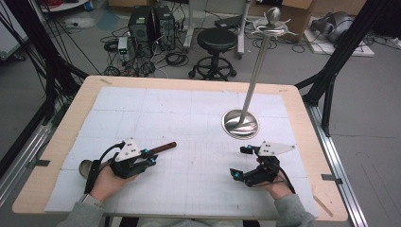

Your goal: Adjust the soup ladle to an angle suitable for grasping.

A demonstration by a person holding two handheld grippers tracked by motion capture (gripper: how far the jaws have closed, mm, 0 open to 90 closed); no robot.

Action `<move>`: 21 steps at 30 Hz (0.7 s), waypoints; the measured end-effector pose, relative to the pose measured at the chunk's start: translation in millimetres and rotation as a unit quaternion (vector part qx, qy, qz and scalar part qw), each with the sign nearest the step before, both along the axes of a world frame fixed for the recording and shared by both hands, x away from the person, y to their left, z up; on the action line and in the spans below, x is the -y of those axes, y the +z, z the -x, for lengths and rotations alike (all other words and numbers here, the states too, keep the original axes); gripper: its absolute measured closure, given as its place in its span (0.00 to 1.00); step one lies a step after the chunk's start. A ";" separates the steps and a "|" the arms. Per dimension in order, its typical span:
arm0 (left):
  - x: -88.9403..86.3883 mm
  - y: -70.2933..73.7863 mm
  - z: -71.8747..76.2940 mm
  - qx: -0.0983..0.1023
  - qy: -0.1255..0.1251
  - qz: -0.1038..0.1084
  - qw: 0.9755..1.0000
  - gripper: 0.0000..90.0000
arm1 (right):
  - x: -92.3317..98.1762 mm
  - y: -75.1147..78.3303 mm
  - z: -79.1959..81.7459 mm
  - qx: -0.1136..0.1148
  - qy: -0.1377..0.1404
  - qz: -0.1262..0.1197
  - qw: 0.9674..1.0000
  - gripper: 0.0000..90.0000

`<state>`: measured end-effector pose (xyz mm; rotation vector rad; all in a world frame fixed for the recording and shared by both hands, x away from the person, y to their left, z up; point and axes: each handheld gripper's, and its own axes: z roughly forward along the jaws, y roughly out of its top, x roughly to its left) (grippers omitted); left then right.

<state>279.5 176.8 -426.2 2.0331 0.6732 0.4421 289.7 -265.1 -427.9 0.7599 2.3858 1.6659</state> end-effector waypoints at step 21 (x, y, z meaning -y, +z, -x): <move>-11.5 10.6 15.4 0.028 -0.063 0.029 0.997 0.18 | 0.8 -0.7 -0.7 -0.002 -0.004 0.000 1.000 0.02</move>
